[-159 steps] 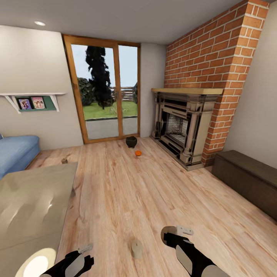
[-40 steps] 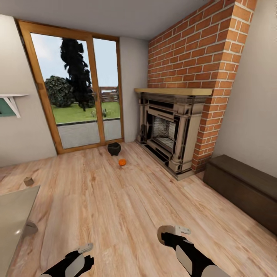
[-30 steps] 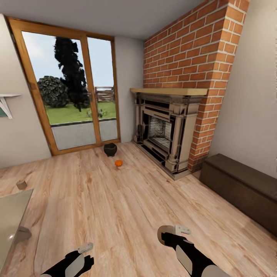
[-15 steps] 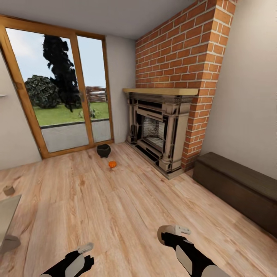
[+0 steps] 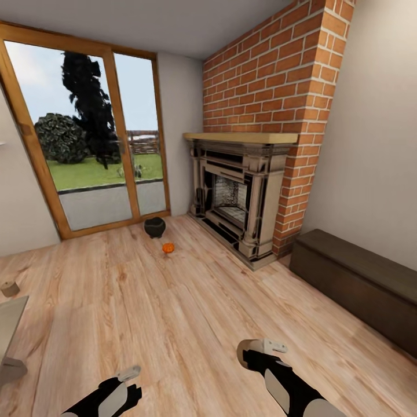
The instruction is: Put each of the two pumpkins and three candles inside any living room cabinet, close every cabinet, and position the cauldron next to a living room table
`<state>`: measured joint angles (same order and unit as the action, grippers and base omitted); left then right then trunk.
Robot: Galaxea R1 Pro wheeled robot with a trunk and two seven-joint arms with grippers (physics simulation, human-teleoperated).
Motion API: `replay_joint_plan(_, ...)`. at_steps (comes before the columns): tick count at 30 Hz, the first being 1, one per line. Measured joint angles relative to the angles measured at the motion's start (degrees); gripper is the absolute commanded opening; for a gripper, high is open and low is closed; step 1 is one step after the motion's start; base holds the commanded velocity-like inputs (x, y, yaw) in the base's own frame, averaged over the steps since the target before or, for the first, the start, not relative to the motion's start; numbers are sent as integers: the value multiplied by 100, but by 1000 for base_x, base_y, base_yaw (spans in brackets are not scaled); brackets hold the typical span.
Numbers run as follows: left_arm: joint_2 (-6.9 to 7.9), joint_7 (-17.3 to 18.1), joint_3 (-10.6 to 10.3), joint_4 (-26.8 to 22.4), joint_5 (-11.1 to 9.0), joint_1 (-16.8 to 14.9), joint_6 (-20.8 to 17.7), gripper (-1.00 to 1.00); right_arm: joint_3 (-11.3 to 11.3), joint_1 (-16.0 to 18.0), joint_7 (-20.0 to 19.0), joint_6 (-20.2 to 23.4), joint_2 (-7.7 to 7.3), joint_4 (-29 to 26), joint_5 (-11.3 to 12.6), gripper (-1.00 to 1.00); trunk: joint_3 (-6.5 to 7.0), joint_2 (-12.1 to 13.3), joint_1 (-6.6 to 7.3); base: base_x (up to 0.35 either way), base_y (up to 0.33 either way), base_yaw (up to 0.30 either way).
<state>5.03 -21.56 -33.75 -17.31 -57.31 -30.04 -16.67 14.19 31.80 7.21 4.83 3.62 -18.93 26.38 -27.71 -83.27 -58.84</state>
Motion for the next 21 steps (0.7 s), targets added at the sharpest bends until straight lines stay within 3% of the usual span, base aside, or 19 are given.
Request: replay_joint_plan(21, 0, 1, 0, -2, 1, 0, 0, 100, 0, 1, 1, 3, 0, 0, 0, -100, 0, 0, -1, 76, 16, 0)
